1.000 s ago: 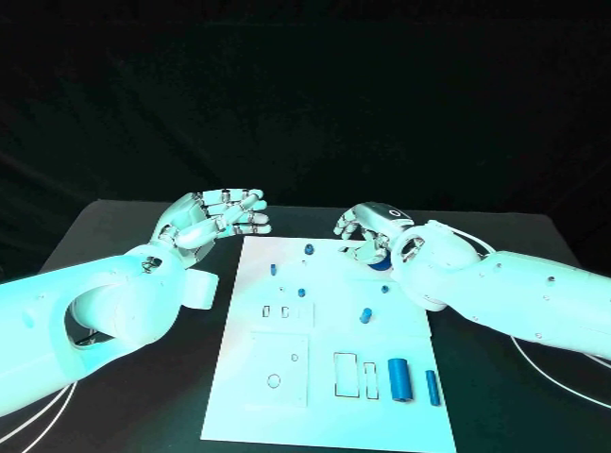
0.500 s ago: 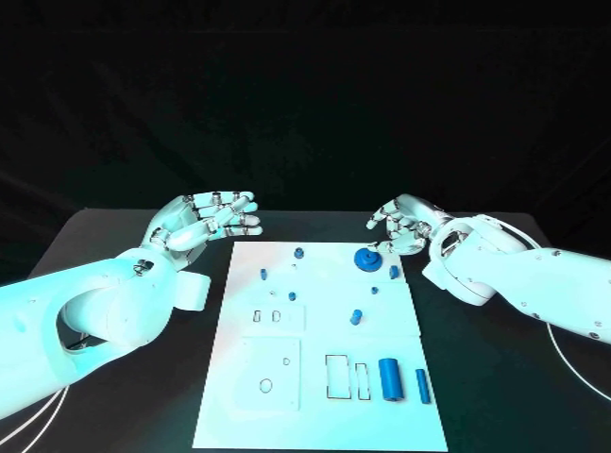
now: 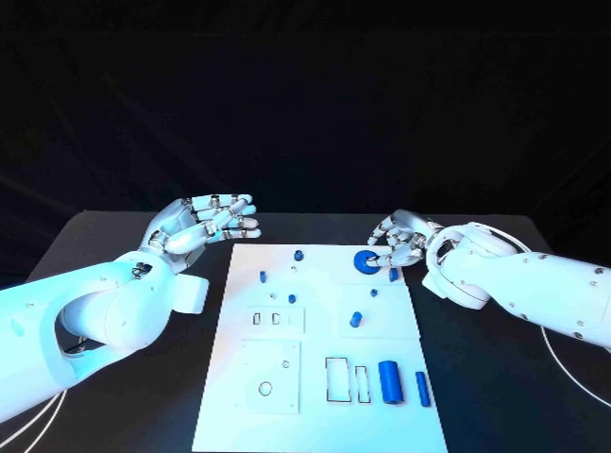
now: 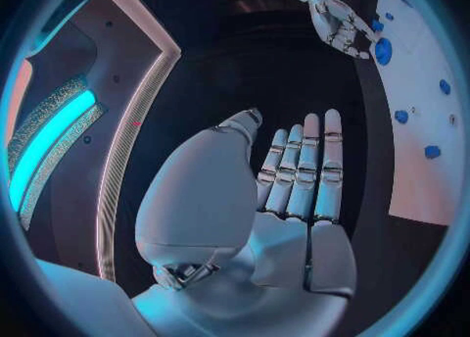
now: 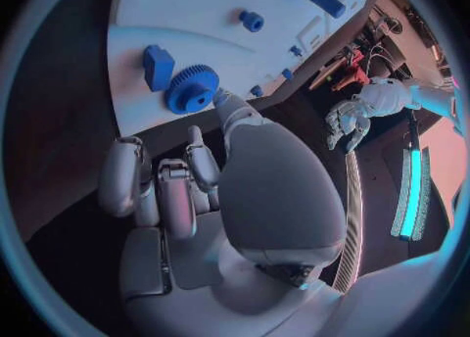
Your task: Assemble the parts on the task board
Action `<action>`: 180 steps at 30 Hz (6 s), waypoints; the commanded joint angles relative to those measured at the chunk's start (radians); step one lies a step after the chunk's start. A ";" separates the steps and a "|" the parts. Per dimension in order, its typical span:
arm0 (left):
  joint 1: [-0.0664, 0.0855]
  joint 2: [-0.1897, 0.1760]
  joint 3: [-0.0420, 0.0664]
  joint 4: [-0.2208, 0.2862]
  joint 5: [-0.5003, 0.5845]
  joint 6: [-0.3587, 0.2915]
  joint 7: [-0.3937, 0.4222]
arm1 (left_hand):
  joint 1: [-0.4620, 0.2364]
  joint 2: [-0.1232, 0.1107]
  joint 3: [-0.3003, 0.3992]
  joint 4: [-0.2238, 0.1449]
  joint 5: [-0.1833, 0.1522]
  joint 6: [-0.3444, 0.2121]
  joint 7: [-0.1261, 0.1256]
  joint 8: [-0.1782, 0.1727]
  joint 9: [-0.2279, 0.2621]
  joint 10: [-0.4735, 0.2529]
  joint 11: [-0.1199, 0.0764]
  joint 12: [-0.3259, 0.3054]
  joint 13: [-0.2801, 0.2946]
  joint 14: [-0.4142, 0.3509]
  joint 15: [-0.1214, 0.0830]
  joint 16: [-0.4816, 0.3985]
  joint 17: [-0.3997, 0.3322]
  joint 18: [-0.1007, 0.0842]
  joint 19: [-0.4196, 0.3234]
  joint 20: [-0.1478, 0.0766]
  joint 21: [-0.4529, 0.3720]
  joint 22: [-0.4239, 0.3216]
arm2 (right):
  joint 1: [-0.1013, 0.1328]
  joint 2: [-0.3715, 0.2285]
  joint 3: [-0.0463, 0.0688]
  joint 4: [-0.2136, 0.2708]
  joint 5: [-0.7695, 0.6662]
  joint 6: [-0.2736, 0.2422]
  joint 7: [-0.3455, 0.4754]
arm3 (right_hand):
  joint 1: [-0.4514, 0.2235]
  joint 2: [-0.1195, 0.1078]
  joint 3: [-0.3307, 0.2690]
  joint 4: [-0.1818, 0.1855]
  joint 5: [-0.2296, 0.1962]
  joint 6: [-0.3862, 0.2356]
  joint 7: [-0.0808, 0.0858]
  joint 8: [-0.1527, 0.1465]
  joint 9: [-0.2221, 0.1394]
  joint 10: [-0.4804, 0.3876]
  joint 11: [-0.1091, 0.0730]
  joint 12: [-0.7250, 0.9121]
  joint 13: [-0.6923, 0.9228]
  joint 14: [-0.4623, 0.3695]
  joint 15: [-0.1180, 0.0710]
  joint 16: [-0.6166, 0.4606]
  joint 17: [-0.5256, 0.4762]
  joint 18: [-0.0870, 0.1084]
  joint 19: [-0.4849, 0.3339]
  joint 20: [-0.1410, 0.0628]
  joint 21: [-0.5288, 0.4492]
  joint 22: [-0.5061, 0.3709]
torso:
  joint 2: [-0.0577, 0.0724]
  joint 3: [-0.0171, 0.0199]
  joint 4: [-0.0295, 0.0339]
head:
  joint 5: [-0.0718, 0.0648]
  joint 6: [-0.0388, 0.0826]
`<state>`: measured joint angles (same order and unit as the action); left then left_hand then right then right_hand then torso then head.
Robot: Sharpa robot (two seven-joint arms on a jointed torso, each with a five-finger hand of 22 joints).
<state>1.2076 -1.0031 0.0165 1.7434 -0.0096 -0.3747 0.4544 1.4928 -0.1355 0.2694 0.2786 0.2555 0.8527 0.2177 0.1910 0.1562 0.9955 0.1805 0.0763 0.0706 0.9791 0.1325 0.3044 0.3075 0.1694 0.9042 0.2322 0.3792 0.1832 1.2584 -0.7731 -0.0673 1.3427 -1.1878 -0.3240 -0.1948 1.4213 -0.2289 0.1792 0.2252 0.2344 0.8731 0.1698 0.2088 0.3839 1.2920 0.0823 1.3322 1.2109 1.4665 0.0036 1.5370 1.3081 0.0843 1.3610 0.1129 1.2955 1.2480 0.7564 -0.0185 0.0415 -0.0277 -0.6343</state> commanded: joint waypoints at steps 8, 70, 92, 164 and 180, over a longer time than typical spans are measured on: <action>0.002 -0.001 0.001 0.001 0.003 0.022 0.010 | 0.010 0.000 0.007 0.000 -0.005 0.006 0.013 0.004 0.002 0.008 0.001 -0.006 -0.001 -0.010 0.001 0.005 0.002 0.011 0.003 0.000 0.006 0.002 | -0.011 0.016 -0.002 -0.025 -0.037 0.032 -0.017 | 0.021 0.006 -0.013 0.009 0.000 -0.007 -0.003 0.007 0.003 0.005 0.001 0.009 0.008 0.088 0.007 0.007 0.185 -0.008 0.014 0.003 0.013 0.012 | 0.002 -0.0005 -0.0025 | 0.000 0.006; 0.002 0.007 0.001 -0.002 0.003 0.022 0.000 | 0.009 -0.001 0.008 0.001 -0.004 0.006 0.014 0.004 0.002 0.008 0.001 -0.007 -0.001 -0.014 0.002 0.004 0.005 0.010 -0.001 0.001 0.007 0.002 | -0.022 0.168 -0.021 0.122 -0.373 -0.169 -0.128 | 0.040 0.025 0.196 0.049 0.006 0.095 -0.042 0.082 0.025 0.089 -0.035 0.067 0.101 0.093 -0.024 0.016 0.208 -0.022 0.055 -0.025 0.065 0.089 | 0.003 -0.0007 0.0002 | 0.023 -0.007; 0.002 0.013 0.001 -0.004 0.003 0.023 -0.003 | 0.009 -0.002 0.010 0.001 -0.005 0.005 0.015 0.004 0.002 0.008 0.002 -0.008 -0.001 -0.017 0.002 0.005 0.008 0.010 -0.005 0.001 0.009 0.004 | -0.046 0.287 -0.035 0.009 -0.415 -0.141 -0.170 | 0.026 0.018 0.208 0.051 0.005 0.082 -0.037 0.077 0.024 0.087 -0.031 0.063 0.099 0.092 -0.022 0.015 0.204 -0.022 0.053 -0.024 0.061 0.087 | 0.002 0.0002 -0.0036 | 0.045 -0.016; 0.001 0.006 0.000 -0.024 -0.005 0.048 -0.009 | 0.045 -0.010 0.054 -0.029 -0.003 0.003 0.017 0.002 0.003 0.006 0.004 -0.010 -0.002 -0.038 0.005 0.003 0.029 0.009 -0.029 0.001 0.031 0.018 | -0.033 0.036 -0.035 0.162 -0.152 -0.254 0.049 | -0.131 0.028 0.029 0.063 0.111 0.025 -0.014 0.018 -0.034 0.046 -0.008 0.033 0.067 0.084 0.000 0.005 0.176 -0.008 0.019 -0.002 -0.007 0.049 | -0.013 0.0088 -0.0251 | 0.039 -0.009; 0.000 0.010 -0.001 -0.042 -0.004 0.064 -0.007 | 0.044 -0.011 0.056 -0.030 -0.003 0.002 0.016 0.002 0.003 0.006 0.004 -0.010 -0.003 -0.040 0.005 0.003 0.030 0.009 -0.030 0.002 0.033 0.019 | -0.007 -0.174 -0.030 0.170 -0.031 0.003 0.206 | 0.078 -0.013 0.063 0.002 0.070 0.004 -0.006 0.006 -0.052 0.027 -0.003 0.013 0.050 0.089 0.004 0.012 0.198 -0.010 0.023 0.000 -0.009 0.061 | -0.028 0.0205 -0.0419 | 0.015 -0.026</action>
<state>1.2072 -0.9950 0.0156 1.7017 -0.0111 -0.3366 0.4357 1.5315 -0.1442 0.3205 0.2496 0.2555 0.8527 0.2177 0.1909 0.1583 0.9991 0.1841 0.0726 0.0696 0.9487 0.1377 0.3044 0.3362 0.1693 0.8805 0.2339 0.4057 0.2005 1.2547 -0.9441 -0.0964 1.5189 -1.2344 -0.4226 -0.0480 1.4907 -0.2405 0.2433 0.2327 0.2999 0.8826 0.1644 0.2204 0.3336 1.3271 0.0786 1.3483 1.2611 1.4667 0.0037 1.5453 1.3081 0.0692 1.3838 0.1111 1.2875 1.3081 0.7305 -0.0009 0.0021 -0.0103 -0.6567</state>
